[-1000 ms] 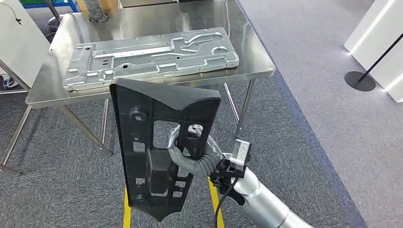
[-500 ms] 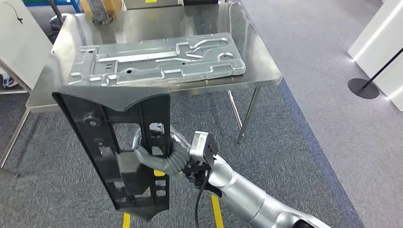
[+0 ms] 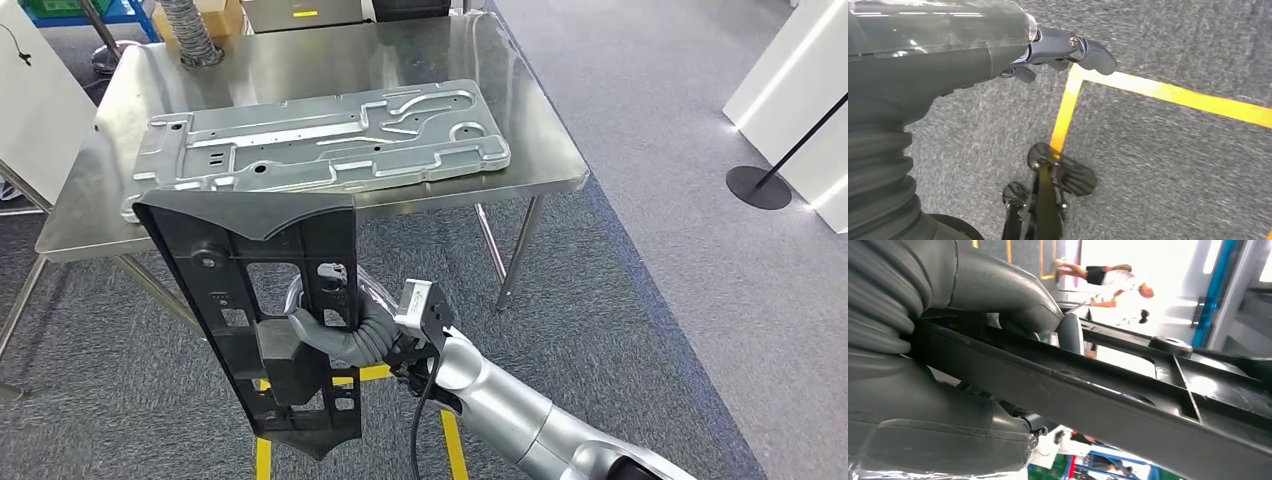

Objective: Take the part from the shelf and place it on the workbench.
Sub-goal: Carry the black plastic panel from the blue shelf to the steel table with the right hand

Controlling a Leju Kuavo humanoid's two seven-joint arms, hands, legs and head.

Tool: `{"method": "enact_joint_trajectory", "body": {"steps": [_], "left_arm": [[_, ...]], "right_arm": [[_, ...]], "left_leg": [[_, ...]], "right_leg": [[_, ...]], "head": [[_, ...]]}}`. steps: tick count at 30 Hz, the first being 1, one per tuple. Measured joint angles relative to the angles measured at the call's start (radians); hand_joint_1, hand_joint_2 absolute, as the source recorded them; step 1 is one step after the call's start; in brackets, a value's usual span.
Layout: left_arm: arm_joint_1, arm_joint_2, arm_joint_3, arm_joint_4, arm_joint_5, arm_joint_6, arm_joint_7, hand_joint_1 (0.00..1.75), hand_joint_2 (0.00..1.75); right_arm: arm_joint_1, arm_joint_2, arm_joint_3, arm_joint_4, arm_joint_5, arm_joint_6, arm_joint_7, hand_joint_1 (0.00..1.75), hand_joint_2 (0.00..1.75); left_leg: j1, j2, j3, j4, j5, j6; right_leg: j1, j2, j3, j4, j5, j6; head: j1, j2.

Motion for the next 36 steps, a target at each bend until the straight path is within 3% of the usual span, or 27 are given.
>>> {"method": "enact_joint_trajectory", "body": {"steps": [4,6,8,9,10,13,15,17,20,23,24,25,28,31,33,36], "left_arm": [[0.001,0.000,0.000,0.000,0.000,-0.001,0.000,0.00,1.75],[0.000,0.000,0.000,0.000,0.001,-0.001,0.000,0.00,1.75],[0.001,0.000,0.000,0.000,0.001,-0.001,0.000,0.00,1.75],[0.001,0.000,0.000,0.000,0.000,-0.001,0.000,0.00,1.75],[0.002,0.000,0.000,0.000,0.000,-0.001,0.000,0.00,1.75],[0.002,-0.003,0.000,0.001,-0.001,0.002,-0.001,0.00,1.75],[-0.003,-0.004,0.000,0.003,-0.002,0.002,-0.002,0.00,1.75],[-0.007,-0.002,0.000,0.004,-0.005,0.003,-0.004,0.00,1.75],[-0.006,0.001,-0.001,0.004,-0.010,0.001,-0.006,0.00,1.75],[-0.007,0.005,-0.001,0.004,-0.016,0.001,-0.006,0.00,1.75],[-0.006,0.007,-0.002,0.004,-0.017,0.001,-0.006,0.00,1.75],[-0.004,0.007,-0.002,0.004,-0.019,0.001,-0.006,0.00,1.75],[-0.001,0.008,-0.003,0.004,-0.019,0.002,-0.006,0.00,1.75],[-0.001,0.009,-0.003,0.004,-0.020,0.002,-0.006,0.00,1.75],[-0.001,0.009,-0.006,0.004,-0.022,0.001,-0.007,0.00,1.75],[-0.001,0.009,-0.017,0.004,-0.039,0.000,-0.011,0.00,1.75]], "right_arm": [[0.000,-0.003,0.001,0.001,0.000,0.000,0.000,1.75,1.75],[-0.001,-0.004,0.001,0.002,0.000,0.000,0.000,1.75,1.75],[0.003,-0.007,0.001,0.004,0.001,0.000,-0.001,1.75,1.75],[0.006,-0.009,0.001,0.007,0.003,-0.001,-0.002,1.75,1.75],[0.008,-0.010,0.001,0.011,0.006,-0.002,-0.008,1.75,1.75],[0.011,-0.011,0.001,0.036,0.026,-0.011,-0.053,1.75,1.75],[0.010,-0.010,0.002,0.062,0.043,-0.022,-0.084,1.75,1.75],[0.009,-0.008,0.001,0.089,0.055,-0.034,-0.099,1.75,1.75],[0.003,0.006,0.001,0.119,0.058,-0.043,-0.106,1.75,1.75],[-0.007,0.026,0.001,0.152,0.077,-0.067,-0.108,1.75,1.75],[-0.007,0.031,-0.001,0.160,0.091,-0.079,-0.108,1.75,1.75],[-0.007,0.036,-0.005,0.164,0.109,-0.094,-0.108,1.75,1.75],[-0.005,0.043,-0.018,0.162,0.138,-0.119,-0.108,1.75,1.75],[-0.005,0.044,-0.023,0.159,0.142,-0.125,-0.108,1.75,1.75],[-0.006,0.046,-0.044,0.146,0.152,-0.141,-0.109,1.75,1.75],[-0.029,0.057,-0.153,0.115,0.183,-0.223,-0.109,1.75,1.75]], "left_leg": [[-0.004,-0.002,0.006,-0.004,-0.012,0.033],[-0.005,-0.002,0.012,-0.006,-0.018,0.044],[-0.011,-0.002,0.017,-0.005,-0.024,0.052],[-0.014,-0.002,0.021,-0.005,-0.029,0.054],[-0.018,-0.003,0.028,-0.005,-0.034,0.056],[-0.028,-0.012,0.051,-0.007,-0.050,0.057],[-0.022,-0.022,0.054,-0.011,-0.055,0.049],[-0.015,-0.028,0.058,-0.021,-0.055,0.036],[-0.017,-0.020,0.053,0.010,-0.075,0.023],[-0.007,-0.008,-0.051,0.184,-0.136,0.005],[-0.004,-0.006,-0.082,0.224,-0.138,-0.001],[-0.002,-0.004,-0.095,0.224,-0.116,-0.006],[0.003,-0.001,-0.072,0.133,-0.029,-0.015],[0.004,-0.001,-0.059,0.101,-0.008,-0.016],[0.003,-0.001,-0.032,0.041,0.008,-0.017],[-0.003,-0.004,-0.005,-0.004,0.002,0.018]], "right_leg": [[-0.004,-0.001,-0.010,0.030,-0.024,0.020],[-0.006,-0.003,-0.068,0.137,-0.067,0.026],[-0.006,-0.004,-0.155,0.270,-0.103,0.026],[-0.005,-0.004,-0.184,0.301,-0.097,0.023],[-0.003,-0.004,-0.194,0.292,-0.071,0.017],[0.010,0.015,-0.132,0.106,0.054,-0.019],[0.018,0.035,-0.101,0.027,0.078,-0.038],[0.022,0.033,-0.089,0.005,0.074,-0.044],[0.010,0.019,-0.050,-0.039,0.078,-0.038],[0.007,0.010,-0.025,-0.047,0.064,-0.035],[0.006,0.008,-0.019,-0.045,0.056,-0.033],[0.004,0.007,-0.013,-0.040,0.047,-0.031],[0.000,0.006,-0.001,-0.026,0.027,-0.024],[-0.001,0.006,0.002,-0.023,0.022,-0.023],[0.000,0.006,0.005,-0.014,0.009,-0.015],[0.000,0.006,0.006,0.007,-0.020,0.011]], "head": [[0.003,0.000],[0.006,0.000],[0.007,0.000],[0.007,0.000],[0.007,0.000],[0.002,0.000],[-0.007,0.000],[-0.009,0.000],[-0.008,0.000],[-0.012,0.000],[-0.012,0.000],[-0.012,0.000],[-0.012,0.000],[-0.012,0.000],[-0.013,0.000],[-0.012,0.000]]}}
